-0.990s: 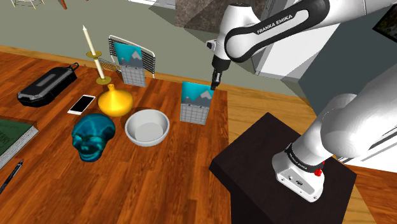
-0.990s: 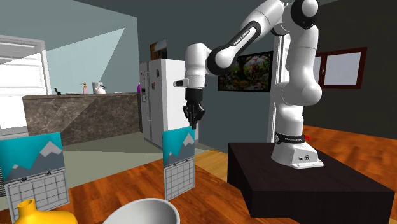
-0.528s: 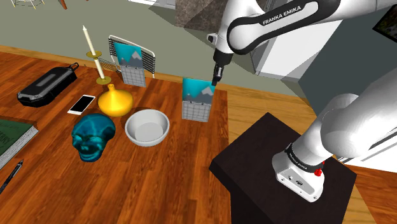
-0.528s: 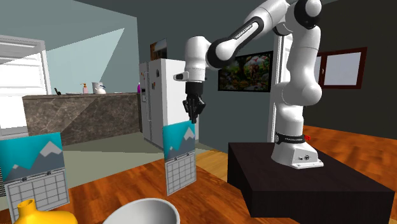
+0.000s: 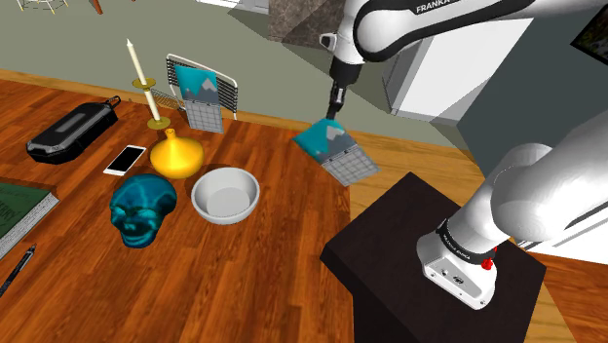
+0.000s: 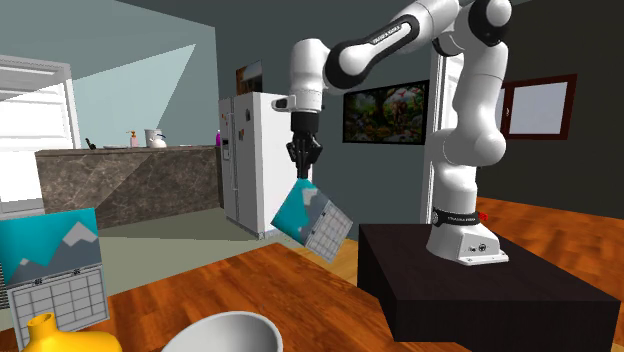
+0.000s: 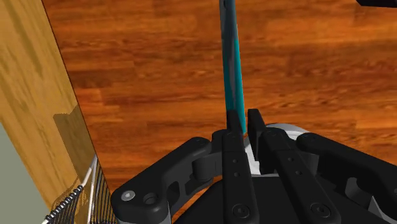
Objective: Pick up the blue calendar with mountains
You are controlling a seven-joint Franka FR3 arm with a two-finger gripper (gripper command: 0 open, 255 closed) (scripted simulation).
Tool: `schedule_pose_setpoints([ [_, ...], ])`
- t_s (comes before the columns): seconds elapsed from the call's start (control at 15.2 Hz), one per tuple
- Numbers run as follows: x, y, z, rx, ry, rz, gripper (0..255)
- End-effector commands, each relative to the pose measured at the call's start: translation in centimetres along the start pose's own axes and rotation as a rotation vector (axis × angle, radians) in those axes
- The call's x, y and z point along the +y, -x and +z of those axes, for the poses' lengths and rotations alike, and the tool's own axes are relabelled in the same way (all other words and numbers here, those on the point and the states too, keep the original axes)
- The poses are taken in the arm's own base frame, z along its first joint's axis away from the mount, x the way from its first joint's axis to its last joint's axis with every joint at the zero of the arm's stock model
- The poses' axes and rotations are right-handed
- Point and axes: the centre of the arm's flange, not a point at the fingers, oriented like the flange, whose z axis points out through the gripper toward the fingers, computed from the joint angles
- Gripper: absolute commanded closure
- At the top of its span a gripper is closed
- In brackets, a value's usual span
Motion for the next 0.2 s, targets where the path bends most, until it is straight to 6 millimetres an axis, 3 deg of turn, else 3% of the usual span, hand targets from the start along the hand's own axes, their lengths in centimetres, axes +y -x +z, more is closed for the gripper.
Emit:
schedule_pose_setpoints([
  [0.0,-0.03,-0.02,-0.97,0.0,0.0,0.0,255],
  [0.13,-0.03,-0.03,-1.05,0.0,0.0,0.0,255],
])
